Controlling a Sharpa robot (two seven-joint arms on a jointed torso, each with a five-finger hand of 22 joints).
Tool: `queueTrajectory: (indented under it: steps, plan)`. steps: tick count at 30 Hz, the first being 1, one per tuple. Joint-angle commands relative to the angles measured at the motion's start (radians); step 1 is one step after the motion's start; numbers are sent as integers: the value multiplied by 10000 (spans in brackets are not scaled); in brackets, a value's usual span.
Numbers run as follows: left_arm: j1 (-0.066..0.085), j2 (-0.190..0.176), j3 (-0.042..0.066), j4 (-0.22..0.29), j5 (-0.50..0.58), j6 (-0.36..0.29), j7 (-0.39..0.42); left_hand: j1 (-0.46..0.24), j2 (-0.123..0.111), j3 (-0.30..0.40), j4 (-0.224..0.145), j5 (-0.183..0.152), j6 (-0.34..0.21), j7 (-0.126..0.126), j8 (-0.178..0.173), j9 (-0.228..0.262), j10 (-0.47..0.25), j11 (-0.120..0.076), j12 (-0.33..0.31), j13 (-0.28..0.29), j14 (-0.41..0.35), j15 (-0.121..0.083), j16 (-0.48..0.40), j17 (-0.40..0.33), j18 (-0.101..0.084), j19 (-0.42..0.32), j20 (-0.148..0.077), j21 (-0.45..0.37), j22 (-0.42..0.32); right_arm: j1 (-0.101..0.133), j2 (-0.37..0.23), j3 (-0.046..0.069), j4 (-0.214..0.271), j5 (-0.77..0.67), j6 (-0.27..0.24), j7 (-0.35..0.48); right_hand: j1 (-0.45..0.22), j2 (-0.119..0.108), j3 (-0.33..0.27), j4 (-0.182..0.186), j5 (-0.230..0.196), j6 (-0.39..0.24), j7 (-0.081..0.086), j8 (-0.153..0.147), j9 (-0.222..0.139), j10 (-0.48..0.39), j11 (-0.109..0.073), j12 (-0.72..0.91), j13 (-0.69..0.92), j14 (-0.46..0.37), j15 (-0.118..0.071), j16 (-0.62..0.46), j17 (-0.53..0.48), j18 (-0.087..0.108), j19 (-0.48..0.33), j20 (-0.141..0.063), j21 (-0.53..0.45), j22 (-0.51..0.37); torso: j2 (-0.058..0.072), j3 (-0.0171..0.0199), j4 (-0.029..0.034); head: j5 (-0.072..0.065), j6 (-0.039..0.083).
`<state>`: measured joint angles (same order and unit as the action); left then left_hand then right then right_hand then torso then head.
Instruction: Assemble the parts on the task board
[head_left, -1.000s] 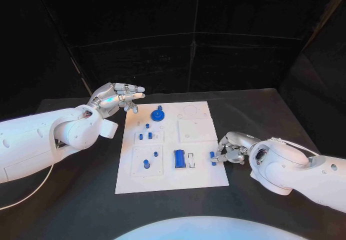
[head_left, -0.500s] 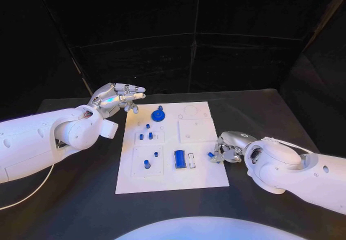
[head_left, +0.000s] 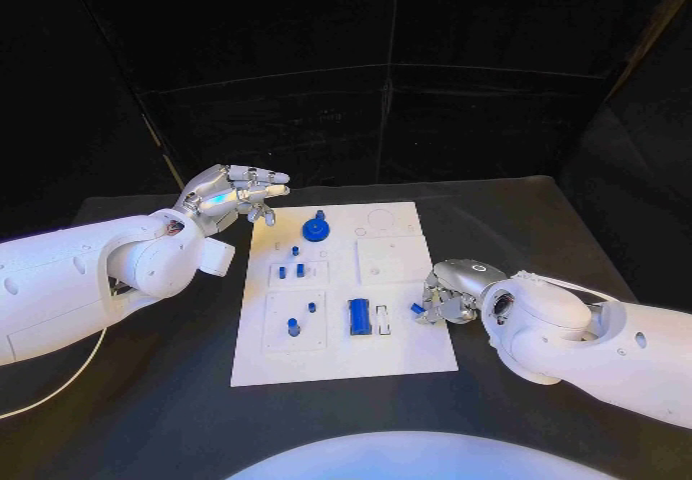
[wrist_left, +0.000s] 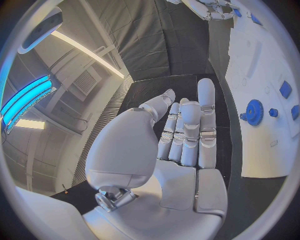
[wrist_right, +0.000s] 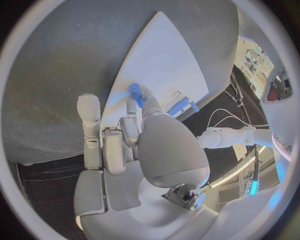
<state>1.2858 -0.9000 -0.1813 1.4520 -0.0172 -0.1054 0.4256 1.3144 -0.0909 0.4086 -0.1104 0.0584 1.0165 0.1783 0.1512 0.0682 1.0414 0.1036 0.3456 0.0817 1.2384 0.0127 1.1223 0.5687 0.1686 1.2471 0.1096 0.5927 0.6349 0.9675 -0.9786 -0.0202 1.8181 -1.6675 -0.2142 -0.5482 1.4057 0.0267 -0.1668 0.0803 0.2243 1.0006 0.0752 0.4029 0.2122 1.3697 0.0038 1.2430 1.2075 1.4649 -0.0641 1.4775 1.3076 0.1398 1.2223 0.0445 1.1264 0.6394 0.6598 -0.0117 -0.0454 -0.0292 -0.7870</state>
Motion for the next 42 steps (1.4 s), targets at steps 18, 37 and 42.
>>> queueTrajectory:
  steps: [18,37,42]
  plan:
    - [17,-12,7,26,-11,95,59,-124,44,-91,39,50,-107,6,18,-3,-68,12,77,17,-58,34,-15,-25,125,42,13,-78,-22,-37,32,-40,223,5,-978,-230,-679,-439,2051,345,416,414,-34,-487,-227,194,-109,223,298,776,-76,217,1172,17,245,-57,361,736,-2,2,13,30,-15]
    - [17,-33,7,51,-11,100,83,-242,45,-179,123,43,-128,9,37,2,-103,21,128,26,-58,50,-1,-37,124,49,33,-105,-47,-38,303,-39,387,1567,-2811,321,-1341,-974,2054,979,1046,601,-56,-556,-144,394,-112,487,569,835,-77,375,1477,-42,408,-58,598,1158,-2,3,12,109,-37]
    - [17,-34,7,56,-11,102,80,-242,45,-179,123,43,-128,9,37,2,-103,21,128,26,-58,50,-1,-37,124,49,33,-105,-47,-38,418,-39,306,2091,-2321,172,-1272,-990,2098,961,1098,610,-66,-569,-130,393,-123,482,568,832,-87,369,1462,-39,404,-66,600,1150,3,-3,26,107,-65]
